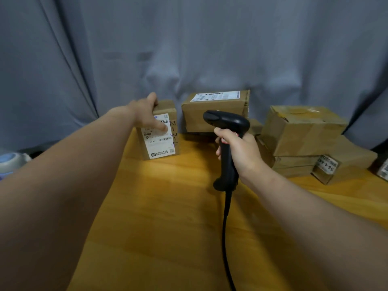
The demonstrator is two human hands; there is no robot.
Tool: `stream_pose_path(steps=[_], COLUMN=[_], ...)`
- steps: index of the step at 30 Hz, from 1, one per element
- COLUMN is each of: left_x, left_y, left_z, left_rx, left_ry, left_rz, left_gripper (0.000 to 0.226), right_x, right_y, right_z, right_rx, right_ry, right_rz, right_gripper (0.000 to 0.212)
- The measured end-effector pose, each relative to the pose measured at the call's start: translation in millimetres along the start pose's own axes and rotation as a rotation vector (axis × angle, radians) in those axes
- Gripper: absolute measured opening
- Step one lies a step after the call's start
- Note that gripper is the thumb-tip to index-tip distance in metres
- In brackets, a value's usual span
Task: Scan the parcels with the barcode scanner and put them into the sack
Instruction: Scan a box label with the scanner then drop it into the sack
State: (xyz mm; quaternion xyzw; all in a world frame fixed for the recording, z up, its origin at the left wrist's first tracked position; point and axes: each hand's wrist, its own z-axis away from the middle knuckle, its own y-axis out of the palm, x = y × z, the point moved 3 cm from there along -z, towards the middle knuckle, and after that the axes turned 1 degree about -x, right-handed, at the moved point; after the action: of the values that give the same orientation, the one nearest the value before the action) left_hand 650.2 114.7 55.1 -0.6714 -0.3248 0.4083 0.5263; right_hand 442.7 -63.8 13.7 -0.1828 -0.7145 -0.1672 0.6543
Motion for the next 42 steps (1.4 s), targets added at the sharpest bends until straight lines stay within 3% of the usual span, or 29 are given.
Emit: stream_pose_path(steps=[10, 17, 23, 31, 34, 42], left_x=[-29.2, -94.8, -152.2, -182.1, -181.1, -209.2], left_y=[-14.8, -6.7, 14.4, 50.4, 70.6, 78.0], left_z=[157.6, 298.2, 382.9, 434.2, 446.4, 447.6], left_rx=[0.072, 0.059, 0.060, 0.081, 0.144, 0.098], left_ry=[0.019, 0.123, 0.204, 0.064, 0.010, -0.051], left_rz=[0.003, 0.344, 0.534, 0.940, 0.973, 1.102], left_gripper=[0.079, 0.078, 0.083, 0.142, 0.137, 0.085], right_x=[28.7, 30.9, 17.3, -2.3, -8.5, 6.7], right_y=[-41.0, -96.0, -146.4, -179.3, -186.8, -213.1], right_z=[123.5, 237.7, 322.1, 368.5, 375.6, 383.1], right_rx=[0.046, -0.026, -0.061, -0.199, -0.213, -0.225], right_ry=[0.092, 0.157, 0.051, -0.113, -0.123, -0.187], right_rz=[0.077, -0.025, 0.101, 0.125, 0.098, 0.241], right_gripper=[0.025, 0.029, 0.025, 0.034, 0.036, 0.030])
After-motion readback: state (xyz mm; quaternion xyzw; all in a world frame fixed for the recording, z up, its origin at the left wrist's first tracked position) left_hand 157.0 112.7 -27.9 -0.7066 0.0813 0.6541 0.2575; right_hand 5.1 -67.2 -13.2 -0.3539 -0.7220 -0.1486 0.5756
